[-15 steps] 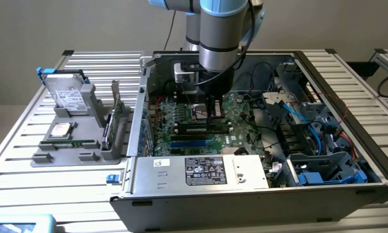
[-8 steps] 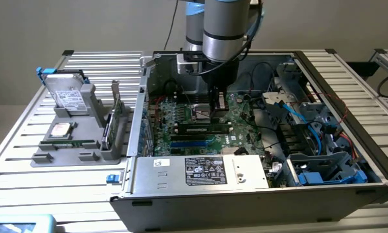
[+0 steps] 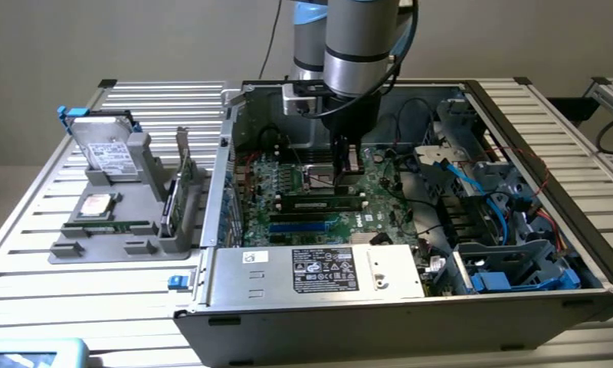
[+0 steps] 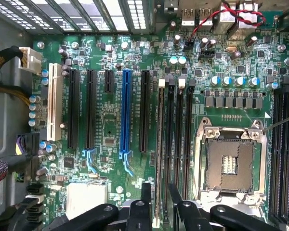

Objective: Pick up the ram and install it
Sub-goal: 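Insert the ram into the slot, then press down the ram until it locks into place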

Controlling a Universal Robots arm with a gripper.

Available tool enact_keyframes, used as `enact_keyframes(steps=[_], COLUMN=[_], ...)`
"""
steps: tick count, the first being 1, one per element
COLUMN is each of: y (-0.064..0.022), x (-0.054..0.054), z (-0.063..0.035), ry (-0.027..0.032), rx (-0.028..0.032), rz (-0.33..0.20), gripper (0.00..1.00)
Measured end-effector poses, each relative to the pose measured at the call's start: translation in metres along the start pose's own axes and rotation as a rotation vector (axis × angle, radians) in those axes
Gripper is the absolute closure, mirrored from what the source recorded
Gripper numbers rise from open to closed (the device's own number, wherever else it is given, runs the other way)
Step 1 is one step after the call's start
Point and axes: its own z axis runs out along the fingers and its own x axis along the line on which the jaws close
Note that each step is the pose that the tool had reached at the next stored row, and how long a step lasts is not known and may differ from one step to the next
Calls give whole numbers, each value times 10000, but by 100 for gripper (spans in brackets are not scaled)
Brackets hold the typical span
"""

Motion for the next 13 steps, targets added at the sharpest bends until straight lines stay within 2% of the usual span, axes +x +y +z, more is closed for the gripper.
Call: enact_keyframes(steps=[8,10,12,13], y=[-3,-4,-4,-4], x=[0,0,0,1], z=[0,0,0,1], ry=[-1,0,0,11], rx=[0,1,0,-2], rz=[-1,-1,-1,15], gripper=[73,75,87,87])
